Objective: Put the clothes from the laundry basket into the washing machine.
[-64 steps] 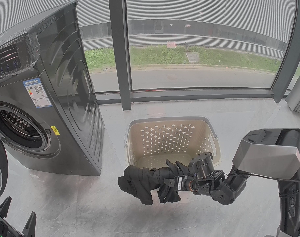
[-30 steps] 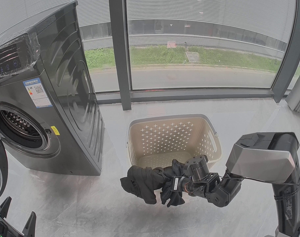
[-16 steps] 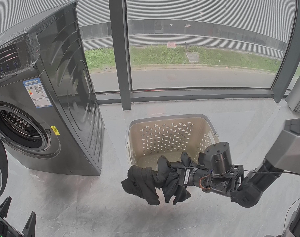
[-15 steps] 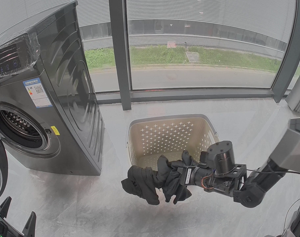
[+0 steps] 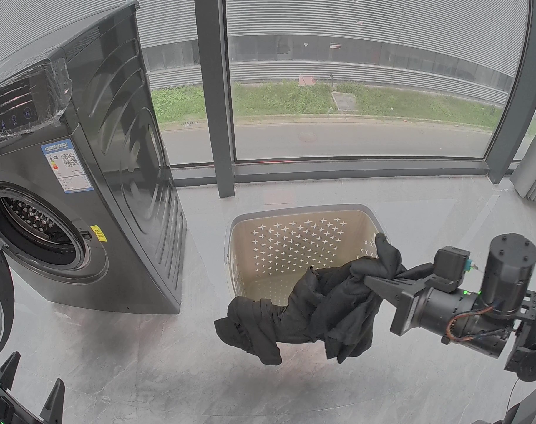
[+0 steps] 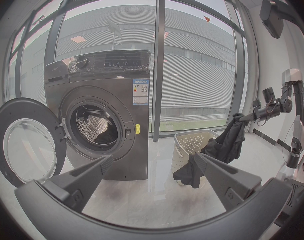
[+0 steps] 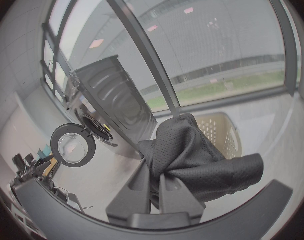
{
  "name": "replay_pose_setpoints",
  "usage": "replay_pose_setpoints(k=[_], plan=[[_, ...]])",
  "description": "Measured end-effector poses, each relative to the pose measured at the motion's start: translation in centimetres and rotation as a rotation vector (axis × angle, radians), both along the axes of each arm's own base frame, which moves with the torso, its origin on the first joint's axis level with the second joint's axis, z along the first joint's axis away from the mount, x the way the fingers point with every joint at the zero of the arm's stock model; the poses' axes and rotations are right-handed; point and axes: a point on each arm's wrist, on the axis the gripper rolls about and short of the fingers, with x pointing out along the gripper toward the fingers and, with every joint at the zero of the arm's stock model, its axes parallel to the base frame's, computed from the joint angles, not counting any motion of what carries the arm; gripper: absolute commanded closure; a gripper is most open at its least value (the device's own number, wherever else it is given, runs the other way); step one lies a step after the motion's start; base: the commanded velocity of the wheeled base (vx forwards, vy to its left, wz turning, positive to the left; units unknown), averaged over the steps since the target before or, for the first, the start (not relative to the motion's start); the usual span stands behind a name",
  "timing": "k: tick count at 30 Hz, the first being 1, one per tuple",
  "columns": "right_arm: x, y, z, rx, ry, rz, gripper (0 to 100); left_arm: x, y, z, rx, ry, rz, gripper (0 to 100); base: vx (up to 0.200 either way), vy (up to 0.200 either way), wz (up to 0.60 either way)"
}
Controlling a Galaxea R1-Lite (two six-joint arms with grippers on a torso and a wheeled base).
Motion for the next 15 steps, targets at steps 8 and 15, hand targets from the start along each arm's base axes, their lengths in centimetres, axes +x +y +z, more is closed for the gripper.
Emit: replay_pose_setpoints(k=[8, 15], plan=[[-1.8, -2.3, 2.3, -0.068, -0.178, -0.018, 100, 0.0, 0.0, 0.0, 0.002, 0.000, -0.001, 0, 0.000, 0.000, 0.00], [-2.2, -3.2, 2.4, -0.107, -0.190, -0.119, 100, 0.0, 0.0, 0.0, 0.003, 0.000, -0.011, 0, -0.143, 0.000, 0.00]])
